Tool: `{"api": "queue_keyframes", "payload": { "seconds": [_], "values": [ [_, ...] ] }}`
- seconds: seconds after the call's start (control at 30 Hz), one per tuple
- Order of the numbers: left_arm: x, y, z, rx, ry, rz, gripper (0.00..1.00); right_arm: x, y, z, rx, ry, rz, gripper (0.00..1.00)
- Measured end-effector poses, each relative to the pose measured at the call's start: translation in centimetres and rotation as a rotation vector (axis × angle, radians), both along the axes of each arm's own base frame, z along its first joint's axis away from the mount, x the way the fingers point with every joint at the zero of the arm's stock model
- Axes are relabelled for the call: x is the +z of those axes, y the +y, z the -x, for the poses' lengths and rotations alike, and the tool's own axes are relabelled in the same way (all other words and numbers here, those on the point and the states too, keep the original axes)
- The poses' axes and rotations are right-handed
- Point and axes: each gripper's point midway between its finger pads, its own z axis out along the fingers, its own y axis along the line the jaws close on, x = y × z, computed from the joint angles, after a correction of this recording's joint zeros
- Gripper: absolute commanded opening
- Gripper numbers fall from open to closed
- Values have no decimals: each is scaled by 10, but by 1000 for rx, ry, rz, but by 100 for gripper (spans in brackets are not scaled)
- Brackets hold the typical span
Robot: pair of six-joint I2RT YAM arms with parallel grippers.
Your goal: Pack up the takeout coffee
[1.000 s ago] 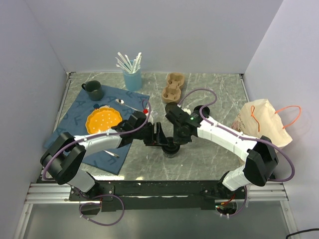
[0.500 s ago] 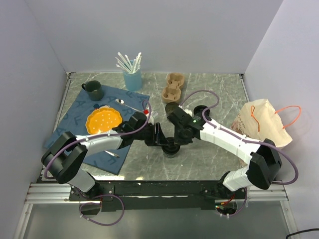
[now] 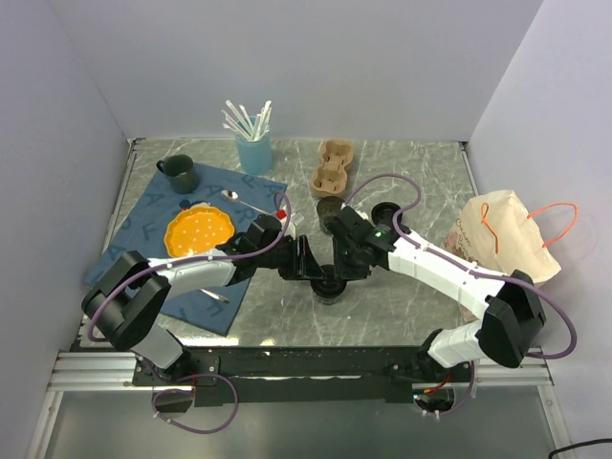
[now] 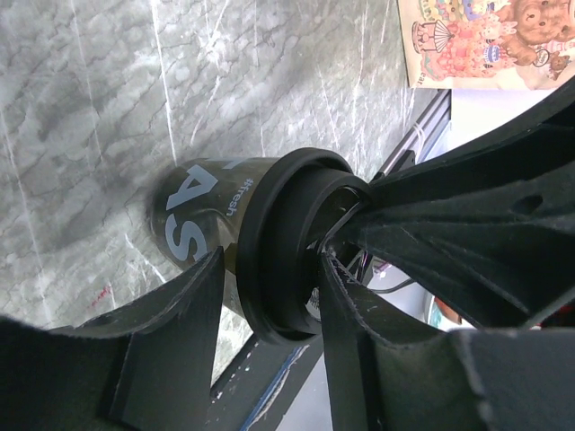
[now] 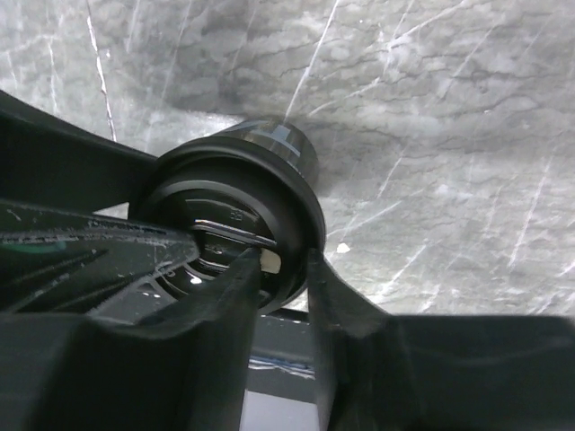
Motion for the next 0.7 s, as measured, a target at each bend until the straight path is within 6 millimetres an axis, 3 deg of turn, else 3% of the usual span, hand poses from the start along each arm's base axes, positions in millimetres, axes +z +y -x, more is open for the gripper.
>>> {"api": "queue_keyframes", "payload": {
  "seconds": [0.13,0.4,0.7],
  "values": [
    [0,-2,0,-12,-13,2,40,6,3,3,17,9,-43,53],
    [2,-3,-1,-28,-31,-1,41,30,4,-2,17,-29,-195,64],
    [3,-4,-1,-48,-56,-10,41,15,-15,-3,63,7,-347,64]
  ]
}}
